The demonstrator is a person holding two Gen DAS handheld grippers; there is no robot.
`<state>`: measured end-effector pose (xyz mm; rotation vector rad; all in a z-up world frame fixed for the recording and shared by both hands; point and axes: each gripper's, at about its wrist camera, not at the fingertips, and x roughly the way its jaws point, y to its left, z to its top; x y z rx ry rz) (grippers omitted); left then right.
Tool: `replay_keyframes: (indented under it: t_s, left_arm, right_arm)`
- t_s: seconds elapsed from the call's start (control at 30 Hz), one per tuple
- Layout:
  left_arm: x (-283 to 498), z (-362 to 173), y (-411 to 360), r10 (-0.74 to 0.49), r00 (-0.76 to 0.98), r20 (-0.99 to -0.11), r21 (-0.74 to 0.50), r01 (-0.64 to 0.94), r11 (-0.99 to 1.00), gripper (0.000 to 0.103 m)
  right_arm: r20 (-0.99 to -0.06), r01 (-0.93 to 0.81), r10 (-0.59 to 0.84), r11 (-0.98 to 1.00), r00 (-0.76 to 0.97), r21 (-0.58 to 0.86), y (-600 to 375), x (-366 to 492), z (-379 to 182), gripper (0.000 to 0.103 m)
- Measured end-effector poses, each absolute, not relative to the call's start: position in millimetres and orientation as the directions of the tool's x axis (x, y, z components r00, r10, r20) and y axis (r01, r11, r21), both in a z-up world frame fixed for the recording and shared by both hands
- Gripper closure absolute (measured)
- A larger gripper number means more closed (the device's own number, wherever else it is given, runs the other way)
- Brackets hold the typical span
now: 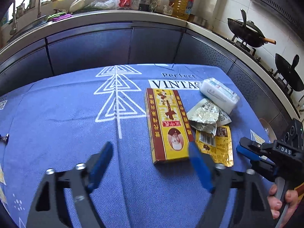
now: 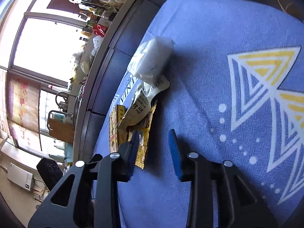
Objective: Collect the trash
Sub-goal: 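Grasp the yellow-red box with the left tool while the right tool grasps the white-silver wrapper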
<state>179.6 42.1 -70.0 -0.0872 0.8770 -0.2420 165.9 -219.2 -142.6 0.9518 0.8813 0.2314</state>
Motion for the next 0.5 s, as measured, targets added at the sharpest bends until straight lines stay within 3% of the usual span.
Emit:
replay_keyframes:
  t_s: [0.23, 0.33, 0.4, 0.5]
  left_arm:
    - [203, -74, 0, -0.167, 0.617, -0.769, -0.033, 0.223, 0.974, 0.016]
    - [211, -86, -9, -0.142, 0.604, -0.784, -0.004, 0.223, 0.975, 0.027]
    - [211, -88, -5, -0.189, 0.594, -0.782, -0.06, 0.23, 0.971, 0.042]
    - [202, -91, 0, -0.183, 0.596, -0.782, -0.046, 0.238, 0.97, 0.043]
  right_arm:
    - [-0.572, 0.111, 0.503, 0.681, 0.648, 0.724, -188, 191, -109, 0.06]
    - [-0.592, 0.08, 0.478, 0.731, 0.649, 0.678, -163, 214, -97, 0.049]
    - [-0.639, 0.077, 0.418, 0.797, 0.646, 0.599, -146, 234, -94, 0.048]
    - [-0.712, 0.079, 0.284, 0.899, 0.642, 0.43, -126, 253, -102, 0.049]
